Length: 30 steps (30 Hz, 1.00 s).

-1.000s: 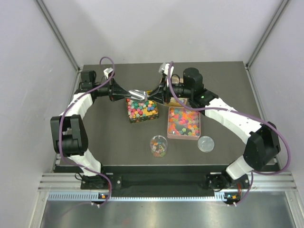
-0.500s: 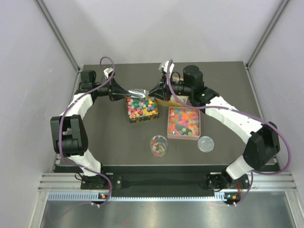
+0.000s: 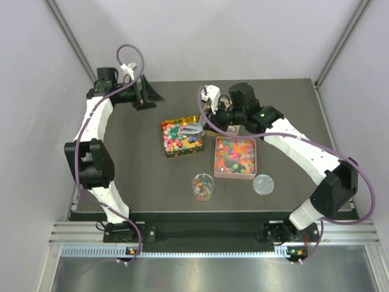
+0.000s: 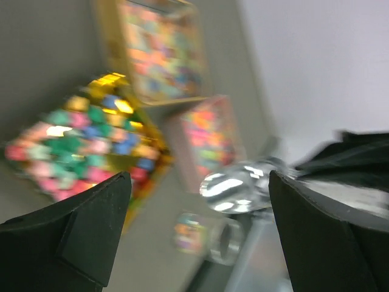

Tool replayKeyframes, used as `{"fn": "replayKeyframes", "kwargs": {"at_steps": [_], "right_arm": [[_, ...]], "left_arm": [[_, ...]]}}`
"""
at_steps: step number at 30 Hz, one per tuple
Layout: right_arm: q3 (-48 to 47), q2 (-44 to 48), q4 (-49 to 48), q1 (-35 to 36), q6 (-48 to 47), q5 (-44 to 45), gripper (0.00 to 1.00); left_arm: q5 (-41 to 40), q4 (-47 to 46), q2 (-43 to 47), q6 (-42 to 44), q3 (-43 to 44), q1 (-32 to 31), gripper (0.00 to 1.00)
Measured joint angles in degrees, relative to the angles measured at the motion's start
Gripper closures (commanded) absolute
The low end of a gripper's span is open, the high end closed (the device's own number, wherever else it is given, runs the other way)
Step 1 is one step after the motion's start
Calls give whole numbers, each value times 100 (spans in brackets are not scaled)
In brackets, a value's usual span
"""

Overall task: Pack the candies
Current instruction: Adjust the spatula, then scoop the fake candies from the storage box.

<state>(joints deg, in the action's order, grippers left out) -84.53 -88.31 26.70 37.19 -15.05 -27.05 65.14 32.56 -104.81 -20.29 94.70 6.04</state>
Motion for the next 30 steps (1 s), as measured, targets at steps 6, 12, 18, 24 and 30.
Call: {"fn": "replayKeyframes", "kwargs": {"at_steps": [6,12,18,24,30], "right_arm": [[-271,-516,573,85,-116,841,100],[-490,-1237,804,179,94,1515,100],[-1270,-2050,1189,310,317,1742,100],[-2264,-2752,1622,323,422,2070,100],[-2820,-3152,2002,546,411,2562,100]], "left_arm": [[-3012,503,52,1611,24,-883,2],[-5136,37,538,1864,-1464,-1292,1],[-6205,-616,1016,1742,-2090,-1139,1],[-6516,-1152,1305,1665,-2441,-1143,1],[-6520,-1266,1379,1563,-2520,-1132,1]]}}
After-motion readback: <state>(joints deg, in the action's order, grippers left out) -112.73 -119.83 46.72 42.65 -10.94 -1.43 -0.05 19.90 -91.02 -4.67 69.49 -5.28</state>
